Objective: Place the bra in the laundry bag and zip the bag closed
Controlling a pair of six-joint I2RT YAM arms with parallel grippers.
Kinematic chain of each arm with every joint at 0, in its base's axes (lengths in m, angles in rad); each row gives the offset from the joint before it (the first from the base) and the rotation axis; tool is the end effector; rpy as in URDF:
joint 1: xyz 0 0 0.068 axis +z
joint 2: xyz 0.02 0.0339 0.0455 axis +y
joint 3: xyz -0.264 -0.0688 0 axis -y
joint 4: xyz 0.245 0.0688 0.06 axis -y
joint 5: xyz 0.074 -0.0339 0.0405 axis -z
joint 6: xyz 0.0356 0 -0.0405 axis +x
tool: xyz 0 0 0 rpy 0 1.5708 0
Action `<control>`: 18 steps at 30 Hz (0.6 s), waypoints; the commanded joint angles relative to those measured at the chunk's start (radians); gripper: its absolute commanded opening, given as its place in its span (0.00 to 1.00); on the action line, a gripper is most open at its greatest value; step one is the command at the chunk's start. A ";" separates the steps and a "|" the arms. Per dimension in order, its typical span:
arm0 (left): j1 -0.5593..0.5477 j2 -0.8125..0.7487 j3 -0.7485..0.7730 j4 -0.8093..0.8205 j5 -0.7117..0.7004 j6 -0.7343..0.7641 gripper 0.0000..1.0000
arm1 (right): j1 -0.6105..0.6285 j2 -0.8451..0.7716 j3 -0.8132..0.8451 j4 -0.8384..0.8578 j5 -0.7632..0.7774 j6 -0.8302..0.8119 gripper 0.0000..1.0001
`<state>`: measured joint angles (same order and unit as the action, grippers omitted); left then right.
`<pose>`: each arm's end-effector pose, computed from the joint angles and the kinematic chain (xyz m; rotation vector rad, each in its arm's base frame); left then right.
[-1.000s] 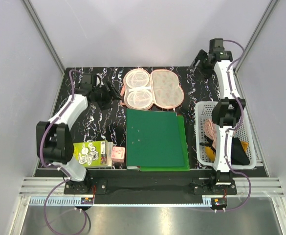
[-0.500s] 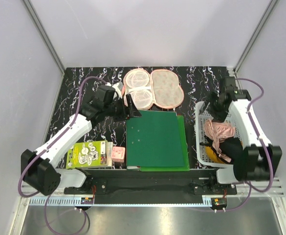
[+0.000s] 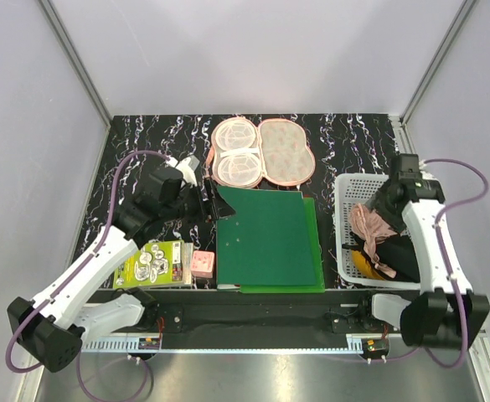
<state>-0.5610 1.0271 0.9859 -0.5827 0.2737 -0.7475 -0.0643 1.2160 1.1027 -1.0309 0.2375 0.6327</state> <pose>0.1800 -0.1244 0.3260 -0.0539 2.3639 -0.9931 0.2224 -0.0227 0.2941 0.9744 2.4804 -0.1433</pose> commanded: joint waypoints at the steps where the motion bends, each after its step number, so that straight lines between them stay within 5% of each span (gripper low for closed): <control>1: -0.002 -0.029 -0.030 0.001 -0.013 -0.026 0.75 | -0.061 -0.113 -0.020 -0.101 0.155 0.059 0.69; 9: -0.010 -0.016 -0.003 -0.022 0.028 -0.030 0.73 | -0.147 -0.165 -0.084 -0.075 0.051 0.028 0.68; 18: -0.013 0.001 0.039 -0.090 0.042 0.005 0.73 | -0.259 -0.130 -0.032 -0.225 0.221 0.166 0.75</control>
<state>-0.5686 1.0168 0.9581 -0.6399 0.2867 -0.7681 -0.2882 1.0698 1.0111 -1.1641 0.3450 0.7120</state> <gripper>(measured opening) 0.735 0.714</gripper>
